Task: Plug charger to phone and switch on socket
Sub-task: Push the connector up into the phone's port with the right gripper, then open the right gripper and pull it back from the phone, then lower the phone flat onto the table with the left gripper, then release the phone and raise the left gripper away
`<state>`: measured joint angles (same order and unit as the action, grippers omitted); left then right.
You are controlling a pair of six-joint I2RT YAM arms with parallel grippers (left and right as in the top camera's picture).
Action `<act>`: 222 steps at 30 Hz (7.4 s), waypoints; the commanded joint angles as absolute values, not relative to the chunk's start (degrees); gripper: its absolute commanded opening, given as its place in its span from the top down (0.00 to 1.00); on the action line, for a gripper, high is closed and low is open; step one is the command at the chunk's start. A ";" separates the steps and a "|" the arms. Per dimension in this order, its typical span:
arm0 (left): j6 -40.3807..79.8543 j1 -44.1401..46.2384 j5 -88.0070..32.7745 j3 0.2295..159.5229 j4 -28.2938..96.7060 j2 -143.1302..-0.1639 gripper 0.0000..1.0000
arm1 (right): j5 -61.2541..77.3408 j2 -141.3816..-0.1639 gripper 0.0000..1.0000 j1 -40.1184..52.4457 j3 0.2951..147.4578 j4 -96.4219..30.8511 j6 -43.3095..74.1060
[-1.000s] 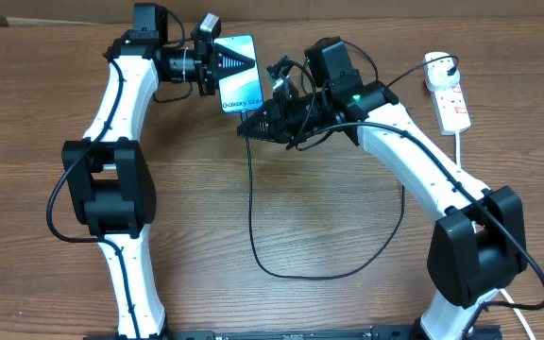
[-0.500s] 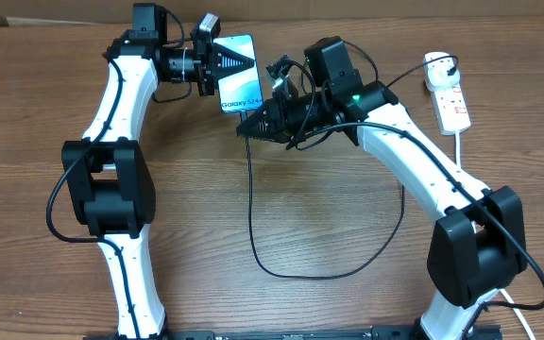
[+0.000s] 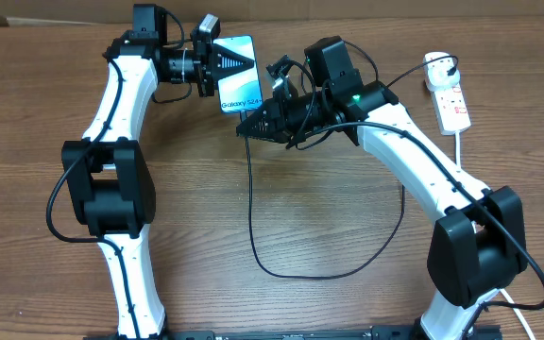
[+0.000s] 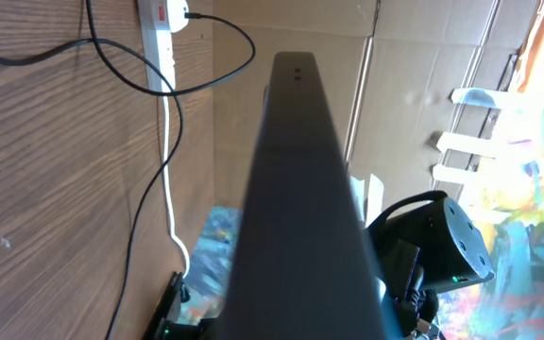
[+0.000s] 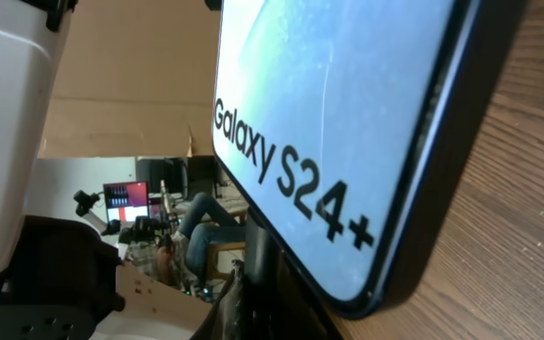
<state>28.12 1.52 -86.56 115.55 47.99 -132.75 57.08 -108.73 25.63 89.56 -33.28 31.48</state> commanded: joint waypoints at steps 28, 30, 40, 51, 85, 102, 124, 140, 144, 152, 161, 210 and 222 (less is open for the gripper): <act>16.27 2.61 -90.63 116.44 55.42 -130.69 0.96 | 55.35 -107.48 0.50 23.70 90.08 -31.77 31.42; 16.27 2.39 -90.61 116.44 54.92 -130.69 0.96 | 55.35 -107.48 0.46 23.70 90.08 -31.79 31.18; 11.09 0.64 -85.97 116.44 54.04 -130.72 0.96 | 55.35 -107.46 0.41 20.51 90.08 -36.93 25.08; -11.68 2.59 -59.57 116.42 67.88 -130.72 0.96 | 51.11 -107.46 0.34 13.08 90.08 -48.10 14.46; 0.30 2.87 -50.41 116.42 65.67 -142.10 0.96 | 35.53 -107.46 0.28 15.70 90.08 -54.02 14.48; 4.54 2.83 -40.66 116.42 66.57 -143.13 0.96 | 34.96 -107.46 0.27 15.70 90.08 -54.61 14.50; 5.39 2.83 -39.13 116.42 67.07 -143.13 0.83 | 34.96 -107.46 0.27 15.70 90.08 -55.07 14.48; 5.39 2.81 -38.26 116.42 67.68 -143.13 0.65 | 34.96 -107.46 0.27 15.70 90.08 -55.75 14.48; 5.41 2.81 -36.51 116.42 67.99 -143.13 0.66 | 34.96 -107.46 0.27 15.70 90.08 -55.75 14.48; 7.53 2.81 -30.11 116.42 68.84 -143.13 0.62 | 34.96 -107.46 0.27 15.70 90.08 -55.81 14.48; 8.88 2.81 -27.83 116.42 68.95 -143.13 0.53 | 34.96 -107.46 0.27 15.70 90.08 -55.81 14.48; 13.93 0.78 -6.37 137.95 86.59 -111.50 0.43 | 25.98 -99.44 0.11 7.07 98.78 -65.47 11.49; 13.93 0.78 -2.46 137.95 94.96 -104.53 0.24 | 16.36 -93.54 0.00 -12.12 98.70 -71.35 11.51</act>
